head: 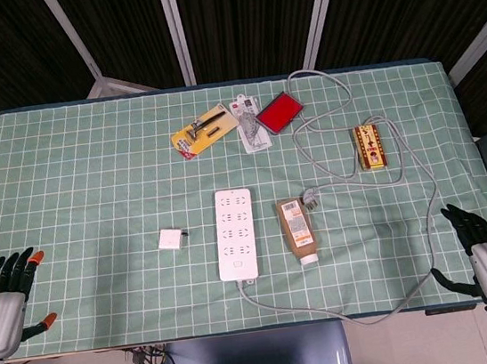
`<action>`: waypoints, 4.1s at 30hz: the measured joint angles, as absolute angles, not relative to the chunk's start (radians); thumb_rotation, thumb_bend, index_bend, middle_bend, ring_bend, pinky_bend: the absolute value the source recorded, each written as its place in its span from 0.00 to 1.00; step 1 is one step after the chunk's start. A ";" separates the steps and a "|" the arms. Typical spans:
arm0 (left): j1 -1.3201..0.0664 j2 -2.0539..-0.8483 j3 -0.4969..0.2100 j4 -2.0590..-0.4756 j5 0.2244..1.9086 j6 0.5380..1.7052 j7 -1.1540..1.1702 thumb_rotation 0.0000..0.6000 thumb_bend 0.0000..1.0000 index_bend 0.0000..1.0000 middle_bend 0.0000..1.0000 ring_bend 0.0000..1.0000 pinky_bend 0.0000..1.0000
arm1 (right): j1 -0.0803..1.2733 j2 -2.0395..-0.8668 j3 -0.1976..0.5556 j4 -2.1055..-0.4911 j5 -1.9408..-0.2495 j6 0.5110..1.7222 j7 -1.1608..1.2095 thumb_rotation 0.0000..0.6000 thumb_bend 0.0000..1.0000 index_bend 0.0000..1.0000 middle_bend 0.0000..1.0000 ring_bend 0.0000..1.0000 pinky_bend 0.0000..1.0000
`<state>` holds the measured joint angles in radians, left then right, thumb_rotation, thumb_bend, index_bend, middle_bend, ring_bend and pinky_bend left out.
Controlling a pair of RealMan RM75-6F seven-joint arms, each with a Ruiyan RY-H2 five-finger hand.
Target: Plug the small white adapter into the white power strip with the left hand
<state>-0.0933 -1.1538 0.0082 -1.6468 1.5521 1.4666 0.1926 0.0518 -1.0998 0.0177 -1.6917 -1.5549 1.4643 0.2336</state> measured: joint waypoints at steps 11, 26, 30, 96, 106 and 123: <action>-0.094 -1.154 0.008 -1.646 1.547 1.462 0.195 1.00 0.07 0.00 0.00 0.00 0.01 | 0.053 -1.100 0.017 -1.697 -1.550 1.461 0.235 1.00 0.34 0.00 0.00 0.00 0.00; -0.103 -1.145 0.000 -1.687 1.515 1.437 0.249 1.00 0.27 0.00 0.47 0.43 0.58 | 0.054 -1.094 0.020 -1.708 -1.532 1.450 0.250 1.00 0.34 0.00 0.00 0.00 0.00; -0.139 -1.153 -0.023 -1.733 1.490 1.392 0.343 1.00 0.32 0.01 0.71 0.64 0.72 | 0.055 -1.090 0.021 -1.715 -1.524 1.443 0.262 1.00 0.34 0.00 0.00 0.00 0.00; -0.585 -1.491 0.032 -1.916 0.772 1.209 0.859 1.00 0.48 0.13 0.91 0.83 0.87 | 0.060 -1.067 0.032 -1.743 -1.487 1.410 0.308 1.00 0.34 0.00 0.00 0.00 0.00; -0.559 -1.443 0.039 -1.953 0.856 1.251 0.790 1.00 0.48 0.13 0.90 0.82 0.87 | 0.060 -1.067 0.032 -1.745 -1.486 1.410 0.309 1.00 0.34 0.00 0.00 0.00 0.00; -0.582 -1.417 0.012 -1.918 0.788 1.208 0.777 1.00 0.48 0.14 0.90 0.82 0.87 | 0.060 -1.066 0.033 -1.748 -1.484 1.408 0.309 1.00 0.34 0.00 0.00 0.00 0.00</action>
<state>-0.5824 -1.4170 0.0120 -1.9184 0.7878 1.2078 0.7770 0.0600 -1.0658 0.0331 -1.7483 -1.4838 1.4084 0.3087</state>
